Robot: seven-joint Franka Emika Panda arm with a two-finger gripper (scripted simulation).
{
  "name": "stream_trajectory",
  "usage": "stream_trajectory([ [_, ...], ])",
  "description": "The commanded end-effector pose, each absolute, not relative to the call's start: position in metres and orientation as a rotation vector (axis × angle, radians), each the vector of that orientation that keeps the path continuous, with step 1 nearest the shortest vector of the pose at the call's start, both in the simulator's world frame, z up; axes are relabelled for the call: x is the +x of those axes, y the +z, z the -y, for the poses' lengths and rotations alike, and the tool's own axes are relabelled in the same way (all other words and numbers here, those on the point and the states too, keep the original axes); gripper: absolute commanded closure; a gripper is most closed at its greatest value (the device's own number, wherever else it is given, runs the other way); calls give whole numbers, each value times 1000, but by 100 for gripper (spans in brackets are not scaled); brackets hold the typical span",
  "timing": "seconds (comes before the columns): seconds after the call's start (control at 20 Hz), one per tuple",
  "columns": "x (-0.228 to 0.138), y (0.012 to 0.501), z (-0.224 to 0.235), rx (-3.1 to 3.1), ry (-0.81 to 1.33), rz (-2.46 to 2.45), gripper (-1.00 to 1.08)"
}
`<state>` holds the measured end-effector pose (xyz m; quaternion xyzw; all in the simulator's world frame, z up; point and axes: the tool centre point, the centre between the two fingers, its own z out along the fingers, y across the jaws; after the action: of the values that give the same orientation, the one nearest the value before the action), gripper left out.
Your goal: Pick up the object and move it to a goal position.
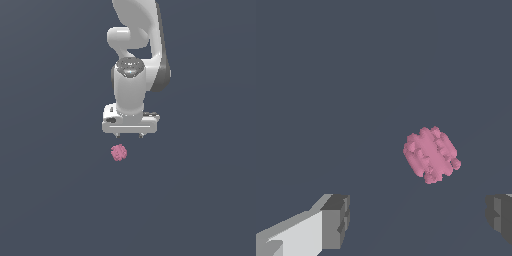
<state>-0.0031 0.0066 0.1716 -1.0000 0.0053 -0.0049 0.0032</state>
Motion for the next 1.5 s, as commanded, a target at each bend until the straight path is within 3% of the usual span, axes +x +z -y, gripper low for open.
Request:
stream_trajectory([
  [0.0,-3,172,-7,-3135,-15,-17,-92],
  [1.45,-8,174,4,-3142,7,47,-92],
])
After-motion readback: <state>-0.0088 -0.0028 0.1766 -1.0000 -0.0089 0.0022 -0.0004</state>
